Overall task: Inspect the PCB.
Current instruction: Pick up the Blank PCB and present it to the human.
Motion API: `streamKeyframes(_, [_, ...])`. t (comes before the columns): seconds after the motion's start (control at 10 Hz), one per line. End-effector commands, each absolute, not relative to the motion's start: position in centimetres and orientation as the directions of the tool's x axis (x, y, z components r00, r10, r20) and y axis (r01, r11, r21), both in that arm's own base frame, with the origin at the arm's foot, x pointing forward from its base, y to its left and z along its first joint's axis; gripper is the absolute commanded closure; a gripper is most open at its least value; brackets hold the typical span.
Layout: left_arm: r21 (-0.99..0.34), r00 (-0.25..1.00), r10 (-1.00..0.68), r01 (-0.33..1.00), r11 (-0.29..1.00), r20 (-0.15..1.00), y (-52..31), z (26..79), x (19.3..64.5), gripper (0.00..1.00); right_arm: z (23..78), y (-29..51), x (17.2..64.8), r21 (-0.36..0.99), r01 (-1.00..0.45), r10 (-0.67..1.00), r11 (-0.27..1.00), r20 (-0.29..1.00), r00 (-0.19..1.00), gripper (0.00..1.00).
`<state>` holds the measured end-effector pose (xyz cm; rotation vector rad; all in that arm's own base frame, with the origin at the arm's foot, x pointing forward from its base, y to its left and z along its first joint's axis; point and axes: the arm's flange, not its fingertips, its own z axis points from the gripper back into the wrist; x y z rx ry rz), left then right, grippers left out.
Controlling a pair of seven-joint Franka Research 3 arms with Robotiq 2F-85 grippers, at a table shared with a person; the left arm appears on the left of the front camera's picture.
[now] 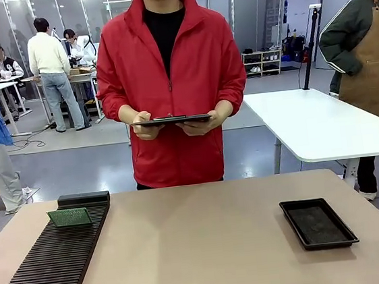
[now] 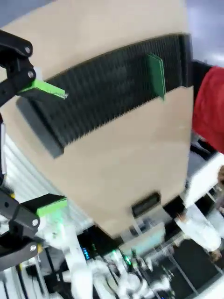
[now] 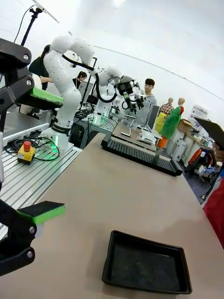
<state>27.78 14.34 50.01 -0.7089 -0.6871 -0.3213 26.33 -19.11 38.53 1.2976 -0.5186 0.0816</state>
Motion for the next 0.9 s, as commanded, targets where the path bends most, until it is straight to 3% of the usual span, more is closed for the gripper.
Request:
streamKeyframes(0.0, [-0.118, 0.733, -0.340, 0.494, 0.861, 0.590, 7.0, 49.5, 31.3, 0.00, 38.6, -19.2, 26.3, 0.896, -0.350, -0.232, 0.272, 0.414, 0.880, 0.00])
streamKeyframes(0.1, [-0.044, 0.686, -0.473, 0.591, 0.806, 0.553, 3.7, 49.2, 33.9, 0.00, 38.6, -19.2, 26.3, 0.896, -0.350, -0.232, 0.272, 0.414, 0.880, 0.00])
streamKeyframes(0.5, [0.253, 0.574, -0.723, 0.688, 0.680, 0.384, -2.0, 47.6, 40.2, 0.00, 38.6, -19.2, 26.3, 0.896, -0.350, -0.232, 0.272, 0.414, 0.880, 0.00])
streamKeyframes(0.8, [0.230, 0.541, -0.757, 0.736, 0.637, 0.365, -2.5, 45.7, 42.2, 0.00, 38.6, -19.2, 26.3, 0.896, -0.350, -0.232, 0.272, 0.414, 0.880, 0.00])
